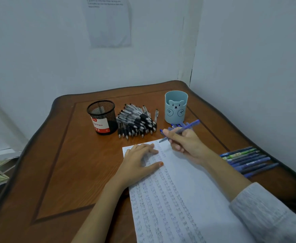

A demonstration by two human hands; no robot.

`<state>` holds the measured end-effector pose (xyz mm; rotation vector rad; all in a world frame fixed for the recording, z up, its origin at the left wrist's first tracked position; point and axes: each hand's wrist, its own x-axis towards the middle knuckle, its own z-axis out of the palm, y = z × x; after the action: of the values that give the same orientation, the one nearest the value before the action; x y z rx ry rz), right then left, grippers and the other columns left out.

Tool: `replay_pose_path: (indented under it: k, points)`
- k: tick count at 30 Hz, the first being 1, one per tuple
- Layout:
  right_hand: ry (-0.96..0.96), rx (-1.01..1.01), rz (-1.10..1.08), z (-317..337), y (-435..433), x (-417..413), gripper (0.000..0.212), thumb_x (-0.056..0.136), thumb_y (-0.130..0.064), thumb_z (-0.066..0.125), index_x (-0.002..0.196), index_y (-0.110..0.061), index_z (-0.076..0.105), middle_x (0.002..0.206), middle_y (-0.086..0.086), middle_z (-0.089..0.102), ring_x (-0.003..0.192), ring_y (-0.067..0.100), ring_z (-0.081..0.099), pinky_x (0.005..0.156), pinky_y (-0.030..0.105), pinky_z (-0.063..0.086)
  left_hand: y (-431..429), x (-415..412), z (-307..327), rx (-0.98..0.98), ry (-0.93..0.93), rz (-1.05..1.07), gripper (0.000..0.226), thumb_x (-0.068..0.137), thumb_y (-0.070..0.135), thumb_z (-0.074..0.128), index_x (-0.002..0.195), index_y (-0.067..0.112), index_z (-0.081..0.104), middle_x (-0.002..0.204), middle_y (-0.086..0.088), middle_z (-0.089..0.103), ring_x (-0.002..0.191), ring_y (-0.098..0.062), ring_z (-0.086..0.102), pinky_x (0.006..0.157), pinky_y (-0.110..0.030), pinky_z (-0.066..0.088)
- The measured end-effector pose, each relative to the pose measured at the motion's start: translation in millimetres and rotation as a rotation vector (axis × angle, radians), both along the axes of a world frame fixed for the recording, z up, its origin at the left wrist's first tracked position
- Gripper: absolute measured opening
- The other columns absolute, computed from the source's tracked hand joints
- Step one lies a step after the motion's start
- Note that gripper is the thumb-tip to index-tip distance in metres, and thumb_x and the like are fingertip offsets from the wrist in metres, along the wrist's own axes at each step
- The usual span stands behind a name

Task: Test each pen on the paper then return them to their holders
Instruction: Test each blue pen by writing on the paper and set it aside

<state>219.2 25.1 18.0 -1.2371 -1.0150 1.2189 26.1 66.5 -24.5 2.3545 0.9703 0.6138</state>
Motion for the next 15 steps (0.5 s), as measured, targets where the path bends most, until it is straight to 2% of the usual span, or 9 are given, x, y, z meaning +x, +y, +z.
replay_pose_path:
  k: [4,8,11,13,15]
  points:
    - [0.019,-0.007,-0.084,-13,4,-10,0.032,0.087,-0.022,0.07,0.067,-0.015,0.047,0.051,0.0,0.05,0.034,0.009,0.039,0.032,0.017,0.025,2,-1,-3,0.005,-0.038,-0.002,0.044,0.079,0.057,0.066,0.115,0.034,0.06,0.134,0.021,0.049,0.124,0.002,0.036,0.108,-0.036,0.028]
    - [-0.04,0.01,-0.071,-21,5,-12,0.012,0.091,-0.015,0.065,0.088,-0.007,0.056,0.053,0.007,0.055,0.032,0.011,0.043,0.032,0.016,0.029,0,-1,-2,0.053,-0.001,0.026,0.05,0.077,0.059,0.066,0.119,0.033,0.058,0.137,0.019,0.047,0.127,0.001,0.036,0.107,-0.033,0.027]
    - [-0.102,0.073,-0.102,-22,4,-8,0.024,0.088,-0.019,0.069,0.075,-0.002,0.057,0.055,0.014,0.058,0.032,0.015,0.048,0.031,0.02,0.035,-1,-1,-1,0.065,0.02,0.035,0.053,0.076,0.061,0.065,0.121,0.033,0.057,0.139,0.018,0.045,0.129,-0.001,0.034,0.107,-0.031,0.025]
    - [-0.229,0.074,-0.178,-20,3,-8,0.036,0.082,-0.026,0.076,0.068,-0.005,0.05,0.05,0.015,0.055,0.03,0.017,0.044,0.032,0.02,0.032,-1,-2,0,0.054,0.028,0.031,0.053,0.076,0.061,0.065,0.121,0.033,0.057,0.14,0.018,0.044,0.131,-0.001,0.032,0.107,-0.032,0.024]
    - [-0.249,0.081,-0.247,-22,3,-9,0.043,0.081,-0.03,0.077,0.065,-0.008,0.043,0.045,0.013,0.05,0.027,0.019,0.039,0.032,0.019,0.03,-1,-2,0,0.049,0.035,0.032,0.054,0.076,0.062,0.064,0.121,0.034,0.057,0.141,0.018,0.044,0.132,-0.001,0.032,0.108,-0.033,0.024]
